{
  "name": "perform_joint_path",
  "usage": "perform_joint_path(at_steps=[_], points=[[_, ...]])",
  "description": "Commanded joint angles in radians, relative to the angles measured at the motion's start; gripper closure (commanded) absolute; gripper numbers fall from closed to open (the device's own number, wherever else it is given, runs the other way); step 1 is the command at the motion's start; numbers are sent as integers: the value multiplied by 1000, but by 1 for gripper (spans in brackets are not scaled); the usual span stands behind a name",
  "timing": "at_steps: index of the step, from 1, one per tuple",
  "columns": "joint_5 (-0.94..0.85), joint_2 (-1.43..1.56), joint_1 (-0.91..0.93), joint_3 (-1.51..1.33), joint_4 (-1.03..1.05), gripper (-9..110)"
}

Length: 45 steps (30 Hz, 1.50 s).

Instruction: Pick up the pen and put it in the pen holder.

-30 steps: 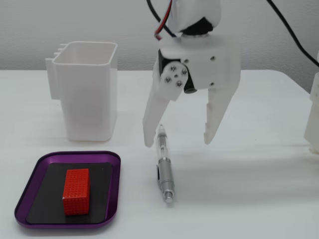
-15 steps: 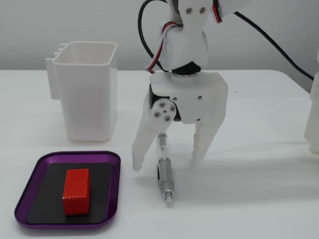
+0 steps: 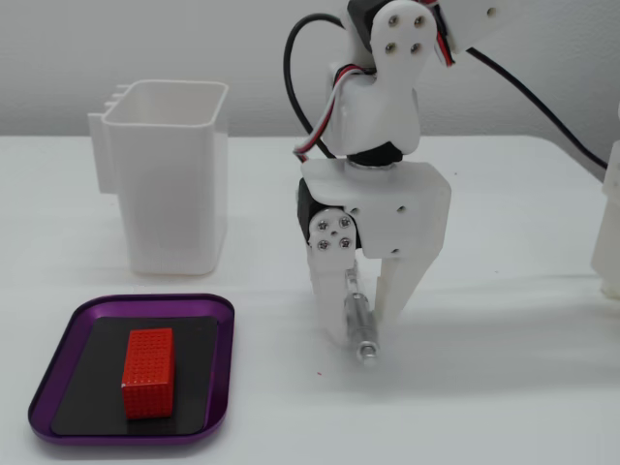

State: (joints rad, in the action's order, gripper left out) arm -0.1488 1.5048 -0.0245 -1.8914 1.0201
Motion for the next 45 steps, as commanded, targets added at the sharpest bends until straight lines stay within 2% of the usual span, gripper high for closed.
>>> perform_joint_path(at_steps=[1, 5, 17, 25, 40, 45], points=[[-3, 18, -3, 0, 15, 102], [-3, 106, -5, 12, 117, 102], [-2, 696, 32, 95, 321, 102], [-28, 718, 181, 273, 417, 102], [-37, 730, 190, 183, 403, 102], [-35, 856, 218, 193, 503, 102]])
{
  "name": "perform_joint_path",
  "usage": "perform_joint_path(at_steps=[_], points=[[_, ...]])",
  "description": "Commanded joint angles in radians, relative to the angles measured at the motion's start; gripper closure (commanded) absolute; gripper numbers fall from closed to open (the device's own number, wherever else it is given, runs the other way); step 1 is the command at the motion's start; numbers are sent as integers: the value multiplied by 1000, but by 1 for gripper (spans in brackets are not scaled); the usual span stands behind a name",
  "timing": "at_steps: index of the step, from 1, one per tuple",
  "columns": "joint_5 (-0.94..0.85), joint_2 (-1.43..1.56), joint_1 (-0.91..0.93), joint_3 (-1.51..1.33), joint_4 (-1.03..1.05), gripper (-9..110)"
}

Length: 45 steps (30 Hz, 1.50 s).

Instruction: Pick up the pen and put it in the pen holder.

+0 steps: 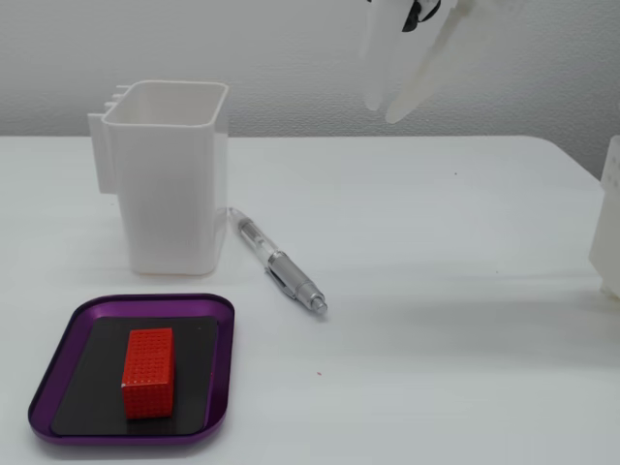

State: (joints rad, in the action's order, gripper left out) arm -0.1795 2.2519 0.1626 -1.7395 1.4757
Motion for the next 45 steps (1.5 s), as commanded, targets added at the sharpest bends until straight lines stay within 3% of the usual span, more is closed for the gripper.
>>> perform_joint_path(at_steps=[1, 8, 15, 19, 37, 39, 42, 45], points=[[-5, 169, 37, 52, 58, 102], [-6, 611, 54, -72, 28, 102], [-6, 997, 55, -647, -173, 102], [0, 1203, 55, -904, -179, 102], [-5, 1150, 117, -1063, -233, 102], [-6, 1149, 196, -1040, -288, 102], [-35, 1100, 334, -931, -416, 96], [-48, 928, 348, -900, -437, 88]])
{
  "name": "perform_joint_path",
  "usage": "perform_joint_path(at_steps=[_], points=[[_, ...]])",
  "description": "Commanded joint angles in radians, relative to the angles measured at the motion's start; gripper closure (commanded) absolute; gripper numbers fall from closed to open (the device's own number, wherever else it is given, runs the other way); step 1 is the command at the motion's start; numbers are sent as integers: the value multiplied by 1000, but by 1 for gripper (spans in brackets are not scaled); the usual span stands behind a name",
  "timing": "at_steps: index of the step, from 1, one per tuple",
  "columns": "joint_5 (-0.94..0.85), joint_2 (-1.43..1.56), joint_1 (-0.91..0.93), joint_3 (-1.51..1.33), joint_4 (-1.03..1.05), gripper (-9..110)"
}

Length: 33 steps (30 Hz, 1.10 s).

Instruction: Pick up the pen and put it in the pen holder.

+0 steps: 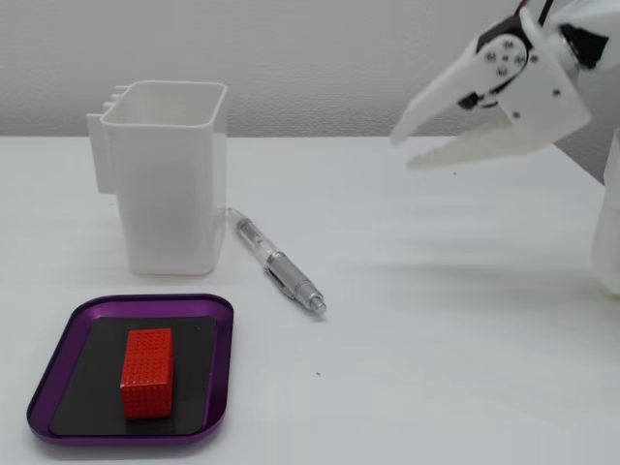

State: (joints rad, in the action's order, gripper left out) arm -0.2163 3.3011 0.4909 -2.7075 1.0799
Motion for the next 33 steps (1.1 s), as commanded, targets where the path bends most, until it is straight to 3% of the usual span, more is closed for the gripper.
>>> perform_joint_path(at_steps=[1, 9, 15, 22, 33], points=[[-15, -202, 21, 69, -46, 85], [-213, -953, -28, 394, -34, 82], [-225, -1397, -89, 762, 80, 82], [-239, -1522, -173, 1011, 117, 82], [-278, -1623, -268, 971, 25, 82]])
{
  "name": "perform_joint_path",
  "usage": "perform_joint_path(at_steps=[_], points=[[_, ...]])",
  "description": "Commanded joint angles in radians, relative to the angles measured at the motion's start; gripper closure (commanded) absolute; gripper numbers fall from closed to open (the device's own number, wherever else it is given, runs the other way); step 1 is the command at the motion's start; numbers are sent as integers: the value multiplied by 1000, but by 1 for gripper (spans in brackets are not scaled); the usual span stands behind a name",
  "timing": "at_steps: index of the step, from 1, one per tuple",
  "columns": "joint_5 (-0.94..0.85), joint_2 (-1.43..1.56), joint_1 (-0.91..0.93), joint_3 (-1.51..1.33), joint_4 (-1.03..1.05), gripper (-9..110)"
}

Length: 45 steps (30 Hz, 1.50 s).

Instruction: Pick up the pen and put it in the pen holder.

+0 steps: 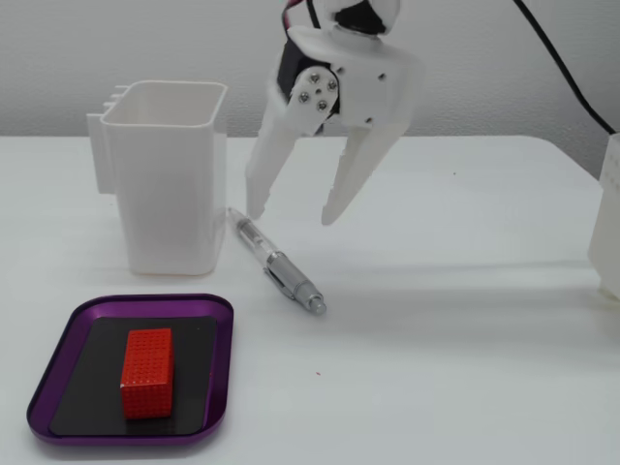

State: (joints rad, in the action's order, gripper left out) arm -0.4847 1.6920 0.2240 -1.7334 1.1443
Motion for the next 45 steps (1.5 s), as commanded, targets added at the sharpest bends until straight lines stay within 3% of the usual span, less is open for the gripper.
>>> perform_joint_path(at_steps=[1, 19, 25, 31, 37, 45], points=[[-9, -29, 0, -15, -60, 82], [-107, -291, 64, -55, -282, 83], [-190, -311, 89, -55, -270, 102], [-189, -301, 80, -49, -209, 102], [-176, -94, 87, -55, -104, 102], [-23, 364, 89, -46, 52, 102]])
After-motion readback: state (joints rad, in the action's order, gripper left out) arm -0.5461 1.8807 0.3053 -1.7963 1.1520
